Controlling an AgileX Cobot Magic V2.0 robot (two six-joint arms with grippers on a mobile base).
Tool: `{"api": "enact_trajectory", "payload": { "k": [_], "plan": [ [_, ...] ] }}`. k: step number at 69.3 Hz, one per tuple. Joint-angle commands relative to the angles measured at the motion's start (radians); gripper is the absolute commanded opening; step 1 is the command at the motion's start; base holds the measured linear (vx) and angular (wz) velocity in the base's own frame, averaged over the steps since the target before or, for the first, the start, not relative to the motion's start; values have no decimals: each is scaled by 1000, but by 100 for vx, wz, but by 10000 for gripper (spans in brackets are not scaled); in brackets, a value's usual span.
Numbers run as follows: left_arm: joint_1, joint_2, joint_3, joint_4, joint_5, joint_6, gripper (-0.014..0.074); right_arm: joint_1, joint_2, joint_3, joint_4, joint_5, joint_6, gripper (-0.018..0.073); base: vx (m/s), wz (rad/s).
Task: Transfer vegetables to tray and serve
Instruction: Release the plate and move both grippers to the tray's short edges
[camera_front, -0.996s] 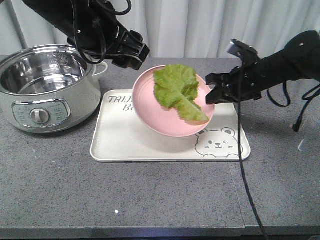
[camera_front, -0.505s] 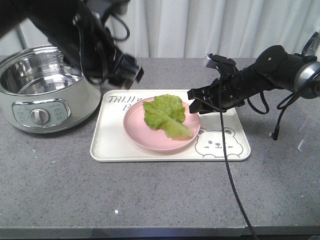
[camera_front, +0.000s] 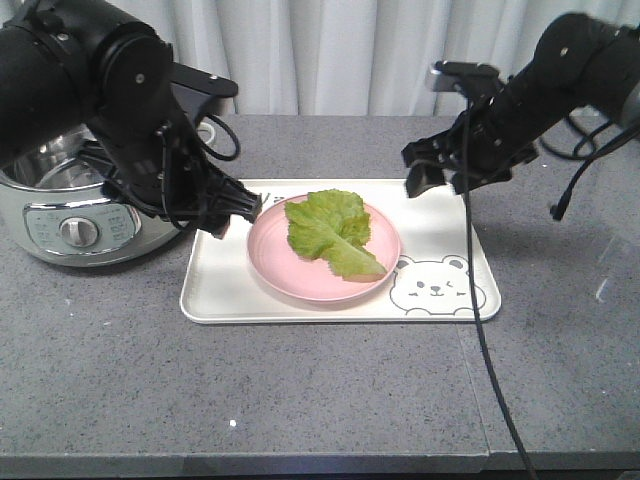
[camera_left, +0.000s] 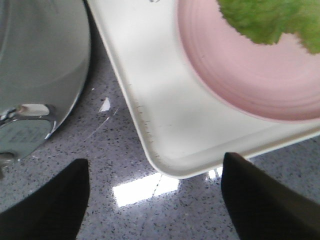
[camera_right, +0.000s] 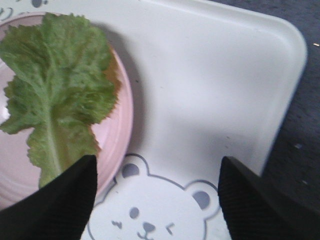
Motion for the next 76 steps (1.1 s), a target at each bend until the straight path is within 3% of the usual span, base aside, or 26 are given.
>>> {"api": "enact_trajectory", "payload": {
  "k": [1,14,25,42,58,76],
  "plan": [
    [41,-46,-18,-8,-5,-33,534,-3,-70,-60,-112,60,76,482,0,0],
    [112,-46,-18,-106,-16,-22,534,-4,-53,-58,-150,121,105,480,0,0],
    [136,-42,-18,-117,-37,-6,534,-34,-25,-58,-145,147,113,480,0,0],
    [137,21,-18,-118,-37,5,534,-95,-2,-58,-89,159,106,480,0,0],
    [137,90,-18,-173,-40,30,534,-96,21,-58,-85,159,93,480,0,0],
    [137,115,-18,-175,-51,30,534,-96,81,-58,-71,159,94,476,0,0]
  ]
}}
